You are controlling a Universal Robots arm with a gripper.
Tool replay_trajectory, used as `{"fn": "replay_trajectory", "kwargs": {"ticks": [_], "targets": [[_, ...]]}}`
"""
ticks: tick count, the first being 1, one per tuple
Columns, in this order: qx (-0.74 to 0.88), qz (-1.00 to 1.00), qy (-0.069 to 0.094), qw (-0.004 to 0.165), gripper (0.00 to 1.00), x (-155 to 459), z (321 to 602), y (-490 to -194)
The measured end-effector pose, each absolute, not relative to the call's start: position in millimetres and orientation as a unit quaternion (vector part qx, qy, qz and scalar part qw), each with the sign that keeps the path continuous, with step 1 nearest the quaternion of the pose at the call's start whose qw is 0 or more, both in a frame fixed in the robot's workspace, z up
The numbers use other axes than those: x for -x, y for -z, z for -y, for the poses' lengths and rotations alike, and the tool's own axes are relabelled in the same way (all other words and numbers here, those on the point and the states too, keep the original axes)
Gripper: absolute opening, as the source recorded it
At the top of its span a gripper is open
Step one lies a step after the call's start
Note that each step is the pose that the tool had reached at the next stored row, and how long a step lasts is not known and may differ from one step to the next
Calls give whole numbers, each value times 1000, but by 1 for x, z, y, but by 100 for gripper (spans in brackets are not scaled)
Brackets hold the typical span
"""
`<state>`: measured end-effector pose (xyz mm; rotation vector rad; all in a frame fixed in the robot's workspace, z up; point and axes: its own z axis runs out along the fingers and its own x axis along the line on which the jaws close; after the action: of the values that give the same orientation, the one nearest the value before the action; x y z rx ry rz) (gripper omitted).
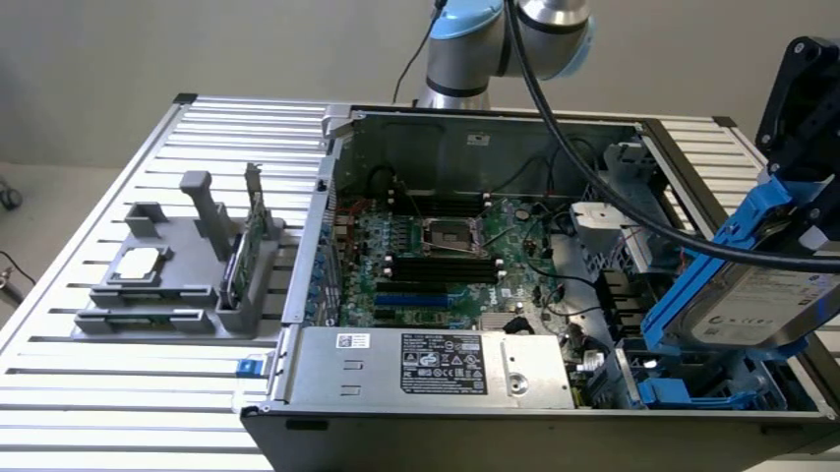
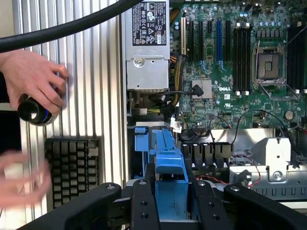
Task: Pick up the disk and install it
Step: 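Insert the disk into the insertion slot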
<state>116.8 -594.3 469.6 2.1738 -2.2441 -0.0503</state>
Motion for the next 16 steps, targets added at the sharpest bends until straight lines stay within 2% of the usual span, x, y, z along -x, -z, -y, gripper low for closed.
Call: {"fn": "replay_trajectory", "kwargs": {"ticks": [16], "targets": [[-699, 715, 15, 7, 32, -116, 594, -452]]}}
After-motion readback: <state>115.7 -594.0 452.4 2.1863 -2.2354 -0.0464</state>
